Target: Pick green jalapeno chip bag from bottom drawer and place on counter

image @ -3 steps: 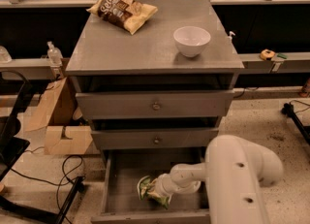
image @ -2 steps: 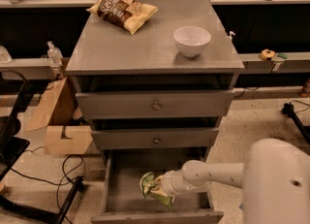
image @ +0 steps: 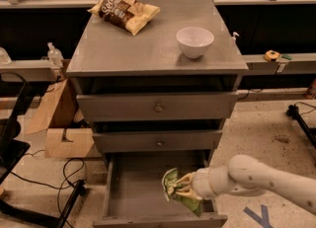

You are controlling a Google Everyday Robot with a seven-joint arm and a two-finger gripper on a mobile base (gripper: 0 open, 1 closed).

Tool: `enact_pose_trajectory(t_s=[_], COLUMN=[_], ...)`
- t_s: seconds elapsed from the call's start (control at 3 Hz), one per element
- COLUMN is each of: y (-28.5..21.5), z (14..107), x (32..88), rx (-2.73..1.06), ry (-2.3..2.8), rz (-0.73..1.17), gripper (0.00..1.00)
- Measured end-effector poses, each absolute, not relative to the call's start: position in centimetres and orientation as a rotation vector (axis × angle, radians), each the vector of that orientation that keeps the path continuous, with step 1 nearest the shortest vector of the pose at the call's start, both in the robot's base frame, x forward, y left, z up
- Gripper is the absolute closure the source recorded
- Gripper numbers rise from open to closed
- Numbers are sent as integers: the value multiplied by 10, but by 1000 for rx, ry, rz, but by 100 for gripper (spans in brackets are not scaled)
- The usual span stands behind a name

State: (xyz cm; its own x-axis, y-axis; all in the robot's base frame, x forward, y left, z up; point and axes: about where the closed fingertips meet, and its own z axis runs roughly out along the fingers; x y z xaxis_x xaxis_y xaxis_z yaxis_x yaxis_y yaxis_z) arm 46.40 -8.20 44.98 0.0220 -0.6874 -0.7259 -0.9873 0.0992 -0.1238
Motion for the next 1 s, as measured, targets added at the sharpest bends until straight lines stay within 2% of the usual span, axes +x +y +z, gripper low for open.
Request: enact_pose_trajectory(t_s=[0.33, 1.0], y=[-112, -115], z=[550, 707], x=[461, 490], rx=[-1613, -1492], ry=[1697, 1682], rz=[537, 451], gripper=[100, 100])
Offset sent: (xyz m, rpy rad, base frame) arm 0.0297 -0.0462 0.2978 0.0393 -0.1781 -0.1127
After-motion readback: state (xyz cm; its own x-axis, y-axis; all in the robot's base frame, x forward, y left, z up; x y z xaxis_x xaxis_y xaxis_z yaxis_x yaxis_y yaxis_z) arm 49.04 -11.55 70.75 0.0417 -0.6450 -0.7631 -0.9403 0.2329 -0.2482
